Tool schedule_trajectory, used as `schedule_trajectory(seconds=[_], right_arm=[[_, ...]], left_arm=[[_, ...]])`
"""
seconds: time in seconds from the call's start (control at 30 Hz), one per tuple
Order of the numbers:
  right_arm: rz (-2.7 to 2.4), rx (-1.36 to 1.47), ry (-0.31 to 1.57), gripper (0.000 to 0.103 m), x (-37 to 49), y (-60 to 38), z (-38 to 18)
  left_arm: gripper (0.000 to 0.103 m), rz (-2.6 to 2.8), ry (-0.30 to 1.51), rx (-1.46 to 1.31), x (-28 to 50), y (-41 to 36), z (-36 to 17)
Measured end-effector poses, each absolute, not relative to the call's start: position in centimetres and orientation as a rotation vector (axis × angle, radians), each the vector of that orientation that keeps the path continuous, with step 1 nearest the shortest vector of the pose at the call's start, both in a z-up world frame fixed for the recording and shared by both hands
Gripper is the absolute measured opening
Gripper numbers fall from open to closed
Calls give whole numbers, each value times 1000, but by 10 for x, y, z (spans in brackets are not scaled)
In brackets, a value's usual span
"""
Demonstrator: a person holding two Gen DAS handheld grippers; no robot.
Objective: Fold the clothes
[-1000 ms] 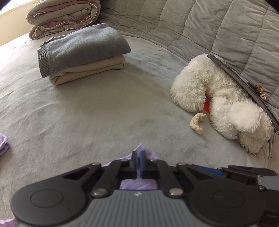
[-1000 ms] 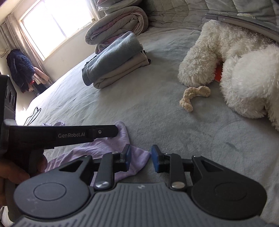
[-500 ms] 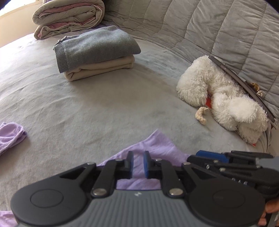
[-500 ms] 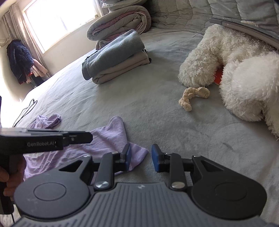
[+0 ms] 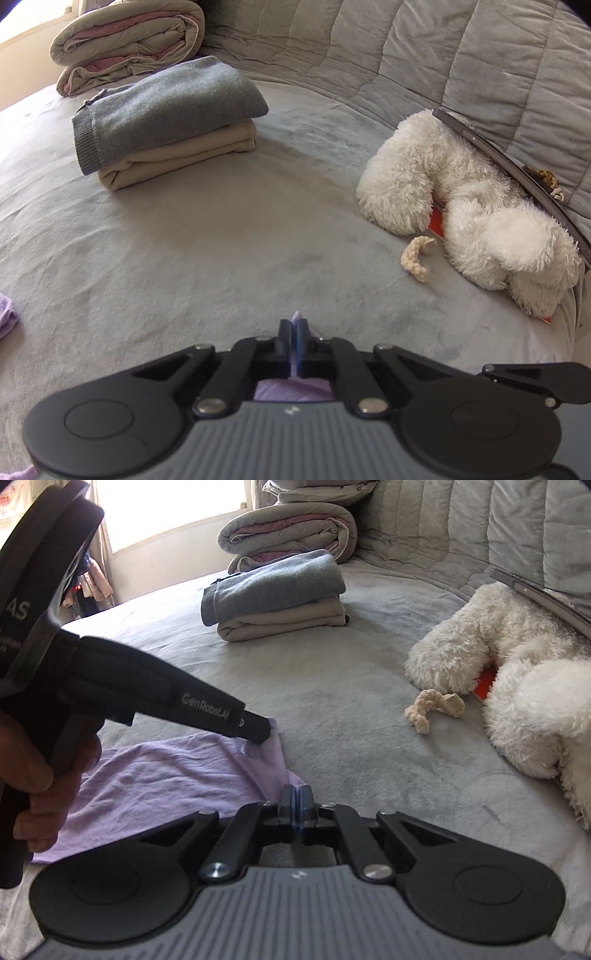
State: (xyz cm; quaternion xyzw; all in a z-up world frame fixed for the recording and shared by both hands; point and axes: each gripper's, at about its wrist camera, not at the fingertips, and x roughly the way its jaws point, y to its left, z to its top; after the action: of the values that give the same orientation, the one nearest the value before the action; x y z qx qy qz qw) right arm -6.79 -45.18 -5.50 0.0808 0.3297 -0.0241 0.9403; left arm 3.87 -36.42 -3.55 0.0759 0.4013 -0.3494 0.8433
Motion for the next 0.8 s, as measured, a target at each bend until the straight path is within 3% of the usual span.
schedule_trajectory(seconds=[0.37, 0.63, 0.73, 0.8], right_arm=[[-185, 177, 554, 1, -94, -460, -33], [-249, 164, 659, 1, -92, -468, -40], [-247, 161, 680, 2, -91, -466, -43], [-250, 151, 673, 4, -91, -463, -42]], left_arm=[[2, -821, 688, 52, 26, -370, -20], [2, -811, 729, 101, 11, -397, -44], [4, -789, 736, 118, 4, -391, -44], [16, -789, 721, 109, -3, -379, -37]])
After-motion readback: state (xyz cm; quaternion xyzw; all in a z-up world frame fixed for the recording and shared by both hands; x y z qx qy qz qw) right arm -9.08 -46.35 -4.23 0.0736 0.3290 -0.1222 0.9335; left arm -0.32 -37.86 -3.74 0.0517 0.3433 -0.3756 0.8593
